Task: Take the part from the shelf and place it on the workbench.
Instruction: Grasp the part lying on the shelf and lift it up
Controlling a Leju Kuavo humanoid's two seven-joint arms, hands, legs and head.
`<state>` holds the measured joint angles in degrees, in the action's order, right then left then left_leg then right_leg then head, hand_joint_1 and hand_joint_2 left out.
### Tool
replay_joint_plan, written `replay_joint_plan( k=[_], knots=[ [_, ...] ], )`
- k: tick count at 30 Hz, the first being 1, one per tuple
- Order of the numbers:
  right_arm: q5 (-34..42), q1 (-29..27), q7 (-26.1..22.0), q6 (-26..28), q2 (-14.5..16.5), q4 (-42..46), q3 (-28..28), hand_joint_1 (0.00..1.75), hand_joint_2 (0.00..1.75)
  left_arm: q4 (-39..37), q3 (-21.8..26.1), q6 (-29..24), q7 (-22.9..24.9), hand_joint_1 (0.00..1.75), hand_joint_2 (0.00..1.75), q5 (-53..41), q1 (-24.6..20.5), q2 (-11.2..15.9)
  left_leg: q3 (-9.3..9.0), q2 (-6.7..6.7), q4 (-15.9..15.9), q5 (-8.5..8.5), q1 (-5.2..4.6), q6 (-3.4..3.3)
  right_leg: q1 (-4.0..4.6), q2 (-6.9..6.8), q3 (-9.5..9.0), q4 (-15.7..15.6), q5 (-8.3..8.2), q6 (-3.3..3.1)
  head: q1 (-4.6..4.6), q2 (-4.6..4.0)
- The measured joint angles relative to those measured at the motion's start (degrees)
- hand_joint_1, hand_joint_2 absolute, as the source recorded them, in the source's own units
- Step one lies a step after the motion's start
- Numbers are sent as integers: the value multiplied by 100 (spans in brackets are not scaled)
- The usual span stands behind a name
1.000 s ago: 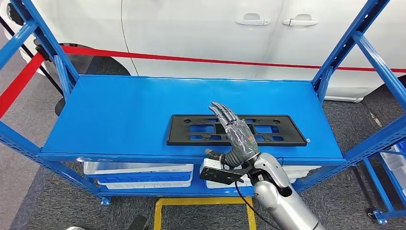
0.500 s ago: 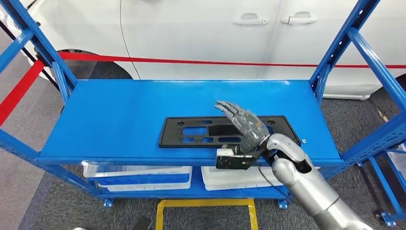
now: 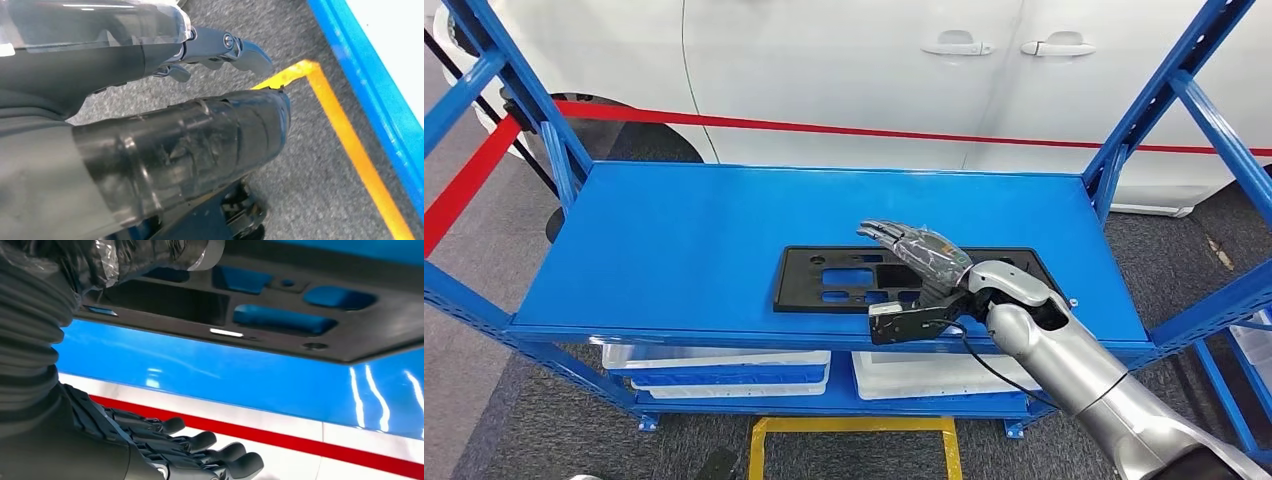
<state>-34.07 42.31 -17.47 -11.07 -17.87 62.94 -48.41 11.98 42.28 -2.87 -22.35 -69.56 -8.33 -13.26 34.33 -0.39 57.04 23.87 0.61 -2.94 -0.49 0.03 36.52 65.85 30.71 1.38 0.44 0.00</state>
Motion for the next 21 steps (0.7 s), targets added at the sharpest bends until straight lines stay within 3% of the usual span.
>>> replay_joint_plan(
  k=[2, 3, 4, 6, 8, 10, 13, 15, 17, 18, 19, 21],
  knots=[
    [21, 13, -2, 17, -33, -112, -66, 0, 175, 0, -18, -8, 3, 0, 0, 2, 11, 3, 0, -3, 7, 12, -2, -16, -20, 0, 395, 730, 253, 38, 1, 0],
    [25, 10, -3, 25, -43, -154, -97, 0, 175, 0, -24, -9, 4, 0, 0, 2, 19, 5, -2, -4, 14, 21, -2, -17, -29, -1, 494, 864, 230, 48, -1, 0],
    [28, 12, -4, 36, -49, -184, -124, 0, 175, 0, -28, -9, 5, 0, 0, 2, 24, 6, -6, -5, 25, 33, -2, -11, -35, -2, 472, 750, 84, 49, 0, 0],
    [39, 31, -5, 76, -53, -221, -158, 0, 175, 0, -35, -11, 5, 0, 0, 2, 21, 6, -18, -8, 58, 68, -1, 16, -40, -2, 153, -6, -355, 23, 0, 0],
    [53, 50, -11, 142, -52, -238, -173, 0, 175, 0, -37, -13, 4, 0, 0, 5, 10, 7, -7, -11, 95, 99, -18, 63, -13, -1, -132, -621, -575, -20, -1, 0],
    [72, 53, -18, 213, -51, -239, -177, 0, 175, 0, -38, -11, 1, 0, 0, 10, 5, 8, 7, -11, 101, 104, -29, 117, 19, 5, -179, -723, -567, -57, -3, 0],
    [123, 58, -22, 284, -50, -165, -178, 0, 175, 0, -39, -12, -4, 0, 0, 24, 3, 8, 59, -2, 238, 216, -24, 205, -23, 1, -212, -781, -596, -162, -7, 0],
    [141, 61, -21, 297, -44, -91, -178, 0, 175, 0, -40, -13, -4, 0, 0, 32, 2, 8, 306, 4, 788, 521, -11, 243, -33, -11, -235, -809, -602, -224, -9, 0],
    [144, 50, -21, 301, -30, -34, -188, 0, 175, 0, -40, -13, 0, 0, 0, 42, 7, 9, 675, 6, 1533, 814, -3, 269, -23, -14, -232, -795, -593, -248, -10, 0],
    [142, 45, -21, 303, -23, -5, -202, 0, 175, 0, -40, -13, 2, 0, 0, 46, 9, 10, 782, 6, 1720, 830, -2, 277, -20, -13, -231, -782, -585, -251, -10, 0],
    [138, 42, -21, 308, -16, 25, -218, 0, 175, 0, -40, -13, 4, 0, 0, 49, 10, 13, 786, 7, 1691, 737, 0, 278, -20, -12, -230, -765, -574, -249, -10, 0],
    [119, 45, -21, 343, -5, 98, -249, 0, 175, 0, -40, -13, 5, 0, 0, 50, 6, 20, 483, 11, 1017, 348, 2, 255, -22, -6, -235, -719, -537, -227, -10, 0]
  ],
)
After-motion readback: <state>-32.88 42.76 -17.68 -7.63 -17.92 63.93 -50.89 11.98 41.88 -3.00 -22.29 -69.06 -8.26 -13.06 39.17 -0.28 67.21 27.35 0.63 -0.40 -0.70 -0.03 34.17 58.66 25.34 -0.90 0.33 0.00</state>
